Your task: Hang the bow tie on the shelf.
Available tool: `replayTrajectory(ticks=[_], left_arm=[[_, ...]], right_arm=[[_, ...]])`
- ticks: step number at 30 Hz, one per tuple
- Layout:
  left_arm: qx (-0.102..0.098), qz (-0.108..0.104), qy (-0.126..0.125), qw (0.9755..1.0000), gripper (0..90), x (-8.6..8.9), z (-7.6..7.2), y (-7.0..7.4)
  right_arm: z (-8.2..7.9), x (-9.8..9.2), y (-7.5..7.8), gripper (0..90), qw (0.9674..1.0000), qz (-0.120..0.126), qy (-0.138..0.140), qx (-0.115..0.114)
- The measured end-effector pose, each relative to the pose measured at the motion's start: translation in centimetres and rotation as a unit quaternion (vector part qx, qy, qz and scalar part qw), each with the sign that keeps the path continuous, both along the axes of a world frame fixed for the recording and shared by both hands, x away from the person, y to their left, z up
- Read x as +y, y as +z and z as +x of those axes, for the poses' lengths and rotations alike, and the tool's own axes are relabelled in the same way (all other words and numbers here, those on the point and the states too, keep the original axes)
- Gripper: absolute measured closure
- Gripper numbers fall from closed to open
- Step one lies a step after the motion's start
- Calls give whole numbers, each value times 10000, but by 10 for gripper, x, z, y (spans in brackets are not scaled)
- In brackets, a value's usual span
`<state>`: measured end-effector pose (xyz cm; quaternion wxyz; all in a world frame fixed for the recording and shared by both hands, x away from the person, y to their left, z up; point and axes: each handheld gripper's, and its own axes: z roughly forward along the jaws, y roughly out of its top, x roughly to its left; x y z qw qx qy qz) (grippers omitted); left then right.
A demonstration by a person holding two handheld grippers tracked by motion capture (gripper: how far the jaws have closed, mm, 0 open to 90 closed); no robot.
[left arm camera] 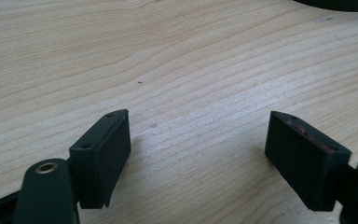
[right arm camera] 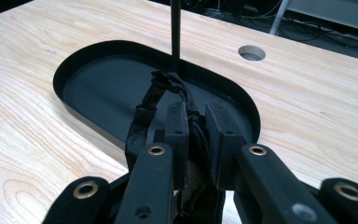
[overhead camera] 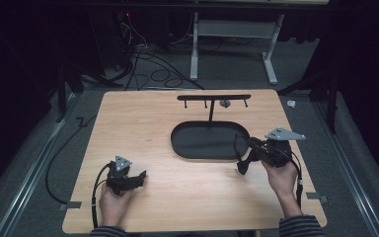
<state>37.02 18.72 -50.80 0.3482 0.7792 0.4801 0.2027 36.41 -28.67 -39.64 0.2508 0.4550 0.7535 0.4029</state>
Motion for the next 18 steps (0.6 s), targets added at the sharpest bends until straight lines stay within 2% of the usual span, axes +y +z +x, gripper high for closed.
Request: replayTrajectory(ticks=[8, 18], left_arm=[[0, 0, -1, 10000, 228, 0, 0, 0], [-1, -3, 0, 10000, 229, 0, 0, 0]], right_arm=[[14, -6, 13, 816, 9999, 114, -90, -69], [26, -7, 21, 816, 9996, 209, -143, -105]])
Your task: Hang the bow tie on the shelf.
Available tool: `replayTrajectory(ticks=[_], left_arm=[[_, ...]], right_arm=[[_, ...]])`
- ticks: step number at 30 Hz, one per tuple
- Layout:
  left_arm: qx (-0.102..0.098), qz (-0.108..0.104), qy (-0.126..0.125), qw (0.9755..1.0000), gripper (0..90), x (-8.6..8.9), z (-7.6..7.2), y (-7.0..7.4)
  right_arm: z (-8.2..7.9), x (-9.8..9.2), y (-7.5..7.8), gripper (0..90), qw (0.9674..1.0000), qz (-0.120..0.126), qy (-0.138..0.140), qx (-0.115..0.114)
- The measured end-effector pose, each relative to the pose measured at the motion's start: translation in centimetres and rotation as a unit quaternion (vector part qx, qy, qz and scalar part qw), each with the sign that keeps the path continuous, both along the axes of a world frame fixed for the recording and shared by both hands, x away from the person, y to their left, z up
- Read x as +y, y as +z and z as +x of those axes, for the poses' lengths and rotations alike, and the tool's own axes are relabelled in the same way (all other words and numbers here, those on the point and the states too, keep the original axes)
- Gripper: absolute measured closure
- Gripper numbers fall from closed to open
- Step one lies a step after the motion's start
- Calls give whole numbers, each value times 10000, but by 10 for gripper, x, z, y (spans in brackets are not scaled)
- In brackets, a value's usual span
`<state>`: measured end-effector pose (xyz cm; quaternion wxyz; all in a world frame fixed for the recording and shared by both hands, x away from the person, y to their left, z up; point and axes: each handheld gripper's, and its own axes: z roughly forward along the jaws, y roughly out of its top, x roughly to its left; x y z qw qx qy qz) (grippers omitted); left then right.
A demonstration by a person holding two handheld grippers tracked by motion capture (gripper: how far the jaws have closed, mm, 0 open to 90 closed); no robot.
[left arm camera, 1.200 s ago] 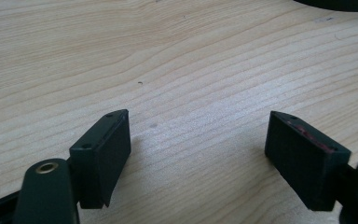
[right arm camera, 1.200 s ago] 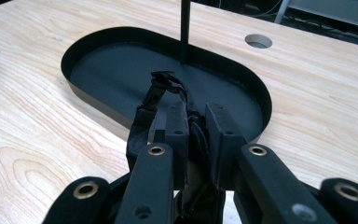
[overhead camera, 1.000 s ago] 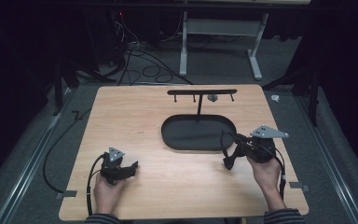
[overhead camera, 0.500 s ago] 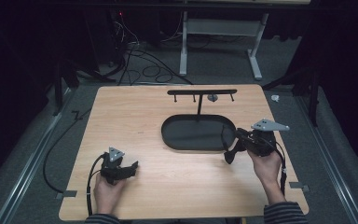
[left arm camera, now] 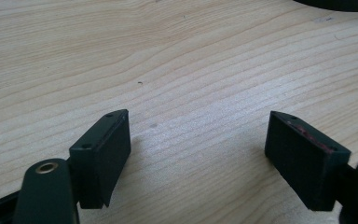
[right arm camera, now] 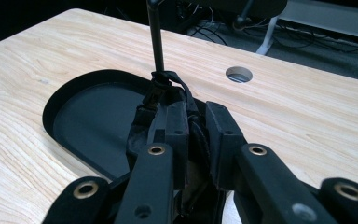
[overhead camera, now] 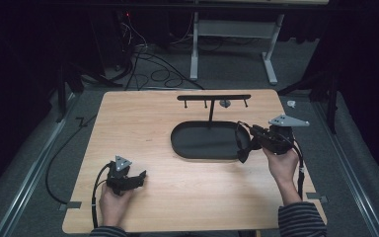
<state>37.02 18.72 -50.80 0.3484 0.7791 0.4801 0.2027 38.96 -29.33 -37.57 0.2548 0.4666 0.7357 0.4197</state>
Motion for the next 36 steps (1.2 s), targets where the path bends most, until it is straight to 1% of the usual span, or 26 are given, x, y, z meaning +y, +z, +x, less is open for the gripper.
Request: replayTrajectory(ticks=[12, 19, 25, 36], left_arm=[[2, -1, -1, 10000, 227, 0, 0, 0], [3, -5, 0, 10000, 228, 0, 0, 0], [-4, -13, 3, 10000, 227, 0, 0, 0], [-3, -17, 1, 10000, 227, 0, 0, 0]], right_arm=[[12, -2, 8, 816, 10000, 68, -36, -35], [19, -6, 12, 816, 9998, 149, -129, -16], [24, -6, 17, 816, 9997, 191, -158, -58], [33, -5, 29, 815, 9994, 181, -232, -159]])
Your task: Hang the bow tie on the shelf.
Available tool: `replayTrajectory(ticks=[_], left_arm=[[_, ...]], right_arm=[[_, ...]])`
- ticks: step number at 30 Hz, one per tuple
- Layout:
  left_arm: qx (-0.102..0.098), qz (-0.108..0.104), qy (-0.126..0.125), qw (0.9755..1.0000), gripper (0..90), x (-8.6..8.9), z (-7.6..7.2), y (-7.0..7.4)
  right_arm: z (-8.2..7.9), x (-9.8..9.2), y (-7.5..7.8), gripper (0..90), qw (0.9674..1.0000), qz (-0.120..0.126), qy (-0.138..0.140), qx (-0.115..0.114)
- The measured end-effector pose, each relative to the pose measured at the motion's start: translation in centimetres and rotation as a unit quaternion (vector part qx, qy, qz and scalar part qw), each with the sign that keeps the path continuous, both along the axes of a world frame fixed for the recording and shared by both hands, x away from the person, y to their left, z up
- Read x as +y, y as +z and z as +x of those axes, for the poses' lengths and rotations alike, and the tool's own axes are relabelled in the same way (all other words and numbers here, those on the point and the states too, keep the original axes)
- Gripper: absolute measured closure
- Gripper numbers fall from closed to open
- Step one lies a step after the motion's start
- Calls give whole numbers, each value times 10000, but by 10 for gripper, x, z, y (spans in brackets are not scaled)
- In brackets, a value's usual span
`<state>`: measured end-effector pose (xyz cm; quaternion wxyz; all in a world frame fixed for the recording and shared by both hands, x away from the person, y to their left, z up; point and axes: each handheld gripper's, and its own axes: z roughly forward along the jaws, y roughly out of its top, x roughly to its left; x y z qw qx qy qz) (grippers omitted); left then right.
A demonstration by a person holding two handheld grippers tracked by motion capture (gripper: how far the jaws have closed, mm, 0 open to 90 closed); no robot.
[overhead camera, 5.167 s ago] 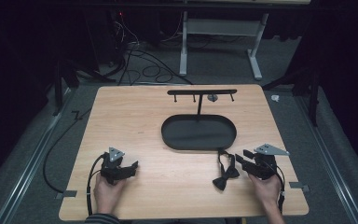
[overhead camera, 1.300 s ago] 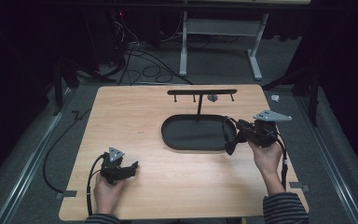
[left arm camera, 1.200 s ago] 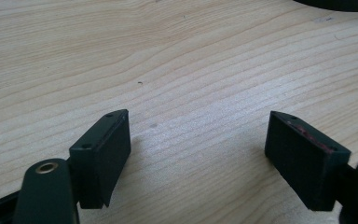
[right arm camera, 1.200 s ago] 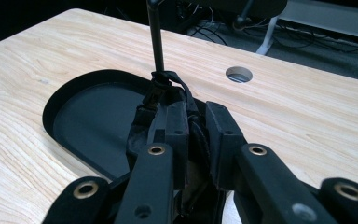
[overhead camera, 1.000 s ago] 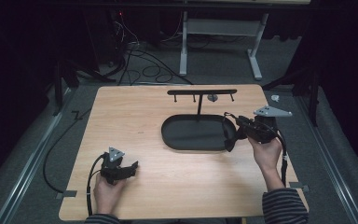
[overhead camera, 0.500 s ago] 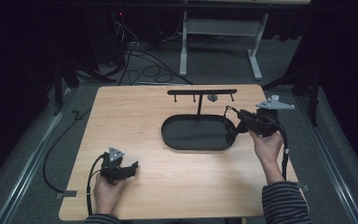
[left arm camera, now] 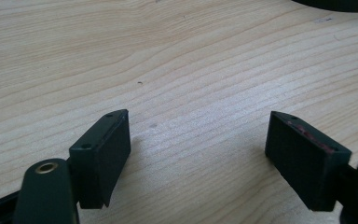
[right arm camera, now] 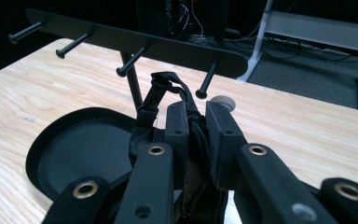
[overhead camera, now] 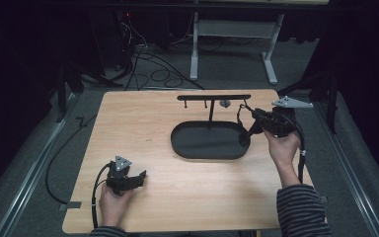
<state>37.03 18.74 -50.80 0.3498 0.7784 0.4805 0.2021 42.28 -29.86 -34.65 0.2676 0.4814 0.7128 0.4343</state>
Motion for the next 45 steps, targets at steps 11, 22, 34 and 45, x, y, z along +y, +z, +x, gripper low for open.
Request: replayTrajectory(ticks=[11, 22, 34, 45], left_arm=[[10, -7, -3, 10000, 227, 0, 0, 0], [10, -16, -3, 10000, 227, 0, 0, 0], [11, -22, -3, 10000, 226, 0, 0, 0], [19, -22, -7, 10000, 226, 1, 0, 0]], right_arm=[[16, 0, 2, 813, 9998, -24, -210, 43], [31, 2, -1, 808, 9990, -190, -383, 144], [41, 3, -10, 785, 9986, -146, -416, 309], [39, 1, -10, 676, 9986, -62, -427, 315]])
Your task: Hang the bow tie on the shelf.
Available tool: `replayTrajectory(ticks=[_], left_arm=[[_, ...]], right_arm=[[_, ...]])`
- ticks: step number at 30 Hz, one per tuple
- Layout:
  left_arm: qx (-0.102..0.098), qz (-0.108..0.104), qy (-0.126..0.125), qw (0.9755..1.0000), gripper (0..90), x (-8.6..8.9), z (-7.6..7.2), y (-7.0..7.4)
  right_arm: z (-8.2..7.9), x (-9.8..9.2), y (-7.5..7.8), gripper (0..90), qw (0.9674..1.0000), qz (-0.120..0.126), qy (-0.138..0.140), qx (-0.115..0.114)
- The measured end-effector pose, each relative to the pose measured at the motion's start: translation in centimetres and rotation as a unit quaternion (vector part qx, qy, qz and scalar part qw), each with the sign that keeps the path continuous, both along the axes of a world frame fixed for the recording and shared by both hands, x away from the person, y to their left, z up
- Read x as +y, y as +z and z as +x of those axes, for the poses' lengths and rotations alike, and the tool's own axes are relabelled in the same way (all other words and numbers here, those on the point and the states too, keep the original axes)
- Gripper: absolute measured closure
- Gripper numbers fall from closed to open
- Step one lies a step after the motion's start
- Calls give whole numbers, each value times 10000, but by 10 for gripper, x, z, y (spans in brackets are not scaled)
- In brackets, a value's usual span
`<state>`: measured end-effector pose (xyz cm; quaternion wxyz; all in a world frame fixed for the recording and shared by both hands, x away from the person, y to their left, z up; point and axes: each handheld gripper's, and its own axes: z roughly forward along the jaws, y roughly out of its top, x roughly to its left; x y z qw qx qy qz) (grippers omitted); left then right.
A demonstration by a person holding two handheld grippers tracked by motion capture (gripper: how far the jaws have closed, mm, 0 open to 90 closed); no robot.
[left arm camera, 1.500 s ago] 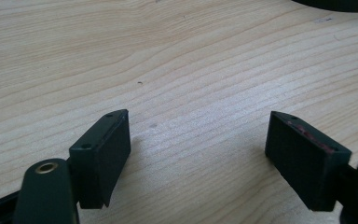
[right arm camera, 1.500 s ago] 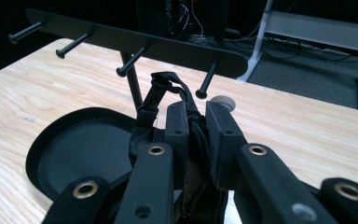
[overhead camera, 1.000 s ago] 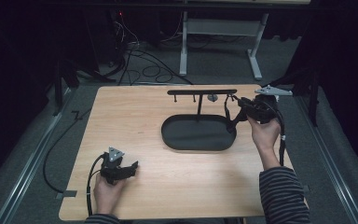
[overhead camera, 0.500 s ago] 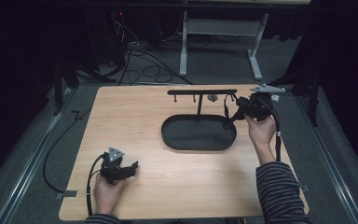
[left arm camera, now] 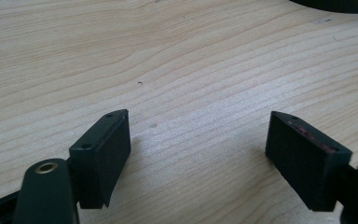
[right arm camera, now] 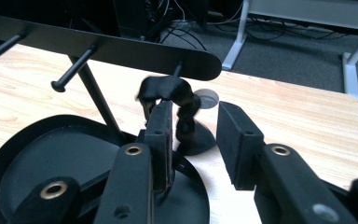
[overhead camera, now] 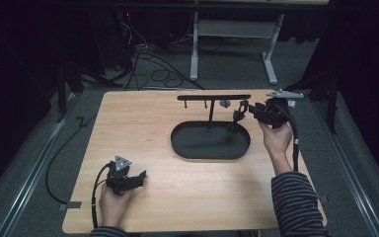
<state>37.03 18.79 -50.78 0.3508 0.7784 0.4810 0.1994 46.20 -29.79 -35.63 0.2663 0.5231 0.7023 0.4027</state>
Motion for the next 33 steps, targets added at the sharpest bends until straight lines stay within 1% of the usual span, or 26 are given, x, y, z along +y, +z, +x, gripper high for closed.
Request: replayTrajectory(ticks=[1, 5, 8, 11, 12, 16, 19, 24, 33], left_arm=[[-7, 2, 5, 10000, 226, 0, 0, 0], [-8, 3, 5, 10000, 226, 0, 0, 0], [-8, 3, 5, 10000, 226, 0, 0, 0], [-3, 8, 4, 10000, 225, 0, 0, 0], [-1, 2, -1, 10000, 226, 0, 0, 0], [-4, 12, 5, 10000, 226, 0, 0, 0], [-19, 16, 7, 10000, 227, -1, 0, 0], [-19, 20, 5, 10000, 228, -1, 0, 0], [-14, 37, 3, 10000, 229, -1, 0, 0]], right_arm=[[-2, -1, 1, 658, 10000, 9, 5, -33], [-4, -2, 3, 638, 10000, 9, -17, -45], [-7, -5, 4, 615, 10000, 9, -23, -12], [-9, -7, 5, 609, 10000, 9, 4, -14], [-11, -8, 5, 605, 10000, 2, 10, -55], [-15, -12, 3, 596, 10000, -5, -14, -33], [-20, -18, 2, 587, 10000, 68, -54, -4], [-24, -24, 0, 573, 9999, 127, -57, -28], [-35, -34, -4, 543, 9997, 232, -79, 14]])
